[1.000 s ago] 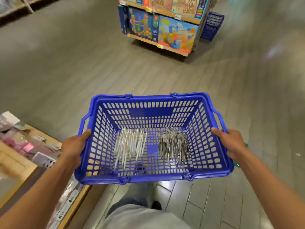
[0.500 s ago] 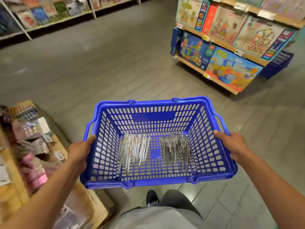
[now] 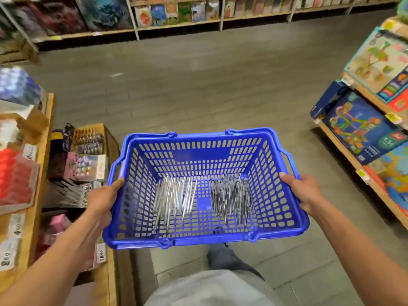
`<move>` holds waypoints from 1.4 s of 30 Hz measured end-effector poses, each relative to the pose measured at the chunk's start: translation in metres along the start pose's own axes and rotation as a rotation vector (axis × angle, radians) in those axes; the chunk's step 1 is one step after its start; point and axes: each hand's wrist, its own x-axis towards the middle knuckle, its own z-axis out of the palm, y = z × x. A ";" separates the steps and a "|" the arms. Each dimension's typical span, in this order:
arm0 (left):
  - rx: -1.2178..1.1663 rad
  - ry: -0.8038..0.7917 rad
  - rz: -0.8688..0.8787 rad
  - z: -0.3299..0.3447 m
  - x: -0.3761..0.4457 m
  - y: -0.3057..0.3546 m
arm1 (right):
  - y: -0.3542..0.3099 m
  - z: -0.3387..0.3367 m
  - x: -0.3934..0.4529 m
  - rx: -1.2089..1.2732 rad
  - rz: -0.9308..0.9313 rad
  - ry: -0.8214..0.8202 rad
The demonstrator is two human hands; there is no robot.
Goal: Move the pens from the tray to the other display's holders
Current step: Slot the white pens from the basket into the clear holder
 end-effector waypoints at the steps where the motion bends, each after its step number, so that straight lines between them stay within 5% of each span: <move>1: -0.026 0.025 -0.012 0.007 0.010 0.012 | -0.019 0.011 0.021 -0.016 -0.002 -0.024; 12: -0.245 0.316 -0.152 0.041 0.134 0.099 | -0.229 0.198 0.221 -0.250 -0.112 -0.300; 24: -0.380 0.606 -0.345 0.050 0.327 0.159 | -0.359 0.478 0.364 -0.527 -0.193 -0.444; 42: -0.796 1.177 -0.659 0.197 0.331 0.145 | -0.460 0.753 0.460 -0.986 -0.397 -1.025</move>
